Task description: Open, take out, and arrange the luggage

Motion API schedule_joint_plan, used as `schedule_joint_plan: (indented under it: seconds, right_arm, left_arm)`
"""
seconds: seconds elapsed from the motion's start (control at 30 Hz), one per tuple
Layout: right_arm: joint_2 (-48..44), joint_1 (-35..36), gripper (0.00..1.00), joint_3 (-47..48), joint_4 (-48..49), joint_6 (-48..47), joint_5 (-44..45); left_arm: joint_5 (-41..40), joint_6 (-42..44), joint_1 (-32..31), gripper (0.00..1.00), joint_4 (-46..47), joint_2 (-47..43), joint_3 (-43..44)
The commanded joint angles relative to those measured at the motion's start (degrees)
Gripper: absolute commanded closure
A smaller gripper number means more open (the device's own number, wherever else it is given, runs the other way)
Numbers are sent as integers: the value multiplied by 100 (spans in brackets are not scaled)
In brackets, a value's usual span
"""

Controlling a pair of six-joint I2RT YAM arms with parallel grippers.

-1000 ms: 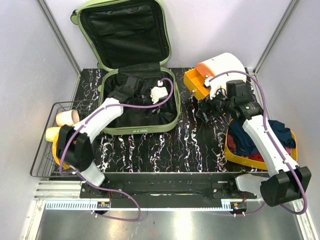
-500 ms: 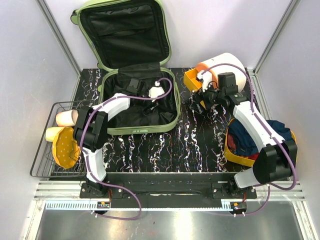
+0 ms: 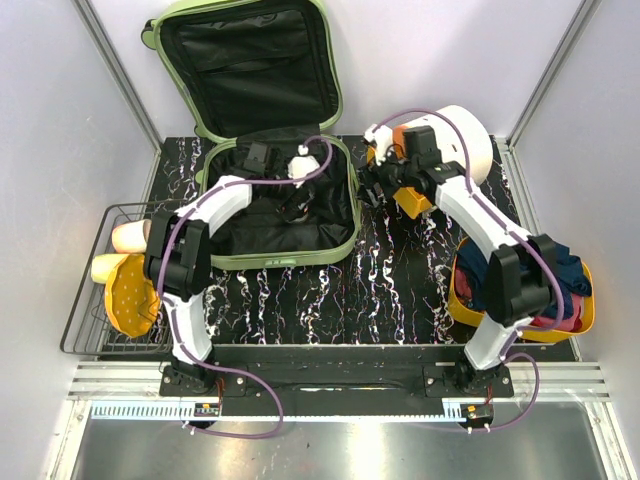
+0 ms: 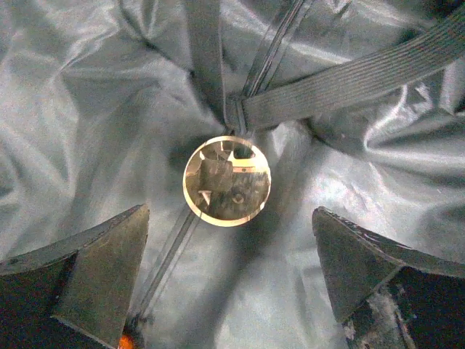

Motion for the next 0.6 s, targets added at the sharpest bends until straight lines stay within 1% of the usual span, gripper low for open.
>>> schedule_joint_plan:
  seconds: [0.0, 0.07, 0.1, 0.13, 0.17, 0.27, 0.33, 0.37, 0.4, 0.5, 0.57]
  right_arm:
    - [620, 355, 17, 904, 273, 140, 210]
    - [1023, 583, 17, 1134, 246, 140, 280]
    - [1156, 671, 17, 1370, 255, 122, 358]
    - [1306, 759, 17, 1494, 246, 113, 429]
    - [1603, 917, 17, 1634, 211, 113, 508]
    - [2175, 1129, 16, 2197, 54, 157, 684]
    - [2414, 1348, 10, 2540, -9, 114, 842]
    - [2641, 1419, 5, 2637, -87, 52, 912]
    - [2748, 1559, 3, 2742, -131, 17, 1165]
    - [3161, 1709, 2, 3312, -386, -27, 1404]
    - [3441, 1797, 2, 3542, -544, -36, 1501]
  left_arm:
    - [428, -427, 428, 1, -719, -1102, 429]
    - [594, -665, 726, 1, -878, -1566, 377]
    - [639, -954, 840, 1, -966, -1726, 333]
    - [683, -1070, 1076, 1, -993, -1884, 271]
    - [700, -1193, 1192, 1, -1011, -2216, 123]
    - [814, -1650, 1605, 1, -1002, -2780, -132]
    - [632, -2115, 1755, 1, -941, -2975, -230]
    - [369, -2247, 1782, 1, -958, -3098, -248]
    - [341, -2362, 1808, 1, -1063, -3134, -239]
    - [410, -2651, 1887, 1, -1099, -3301, -256]
    - [620, -2828, 2098, 1, -1082, -3353, -265]
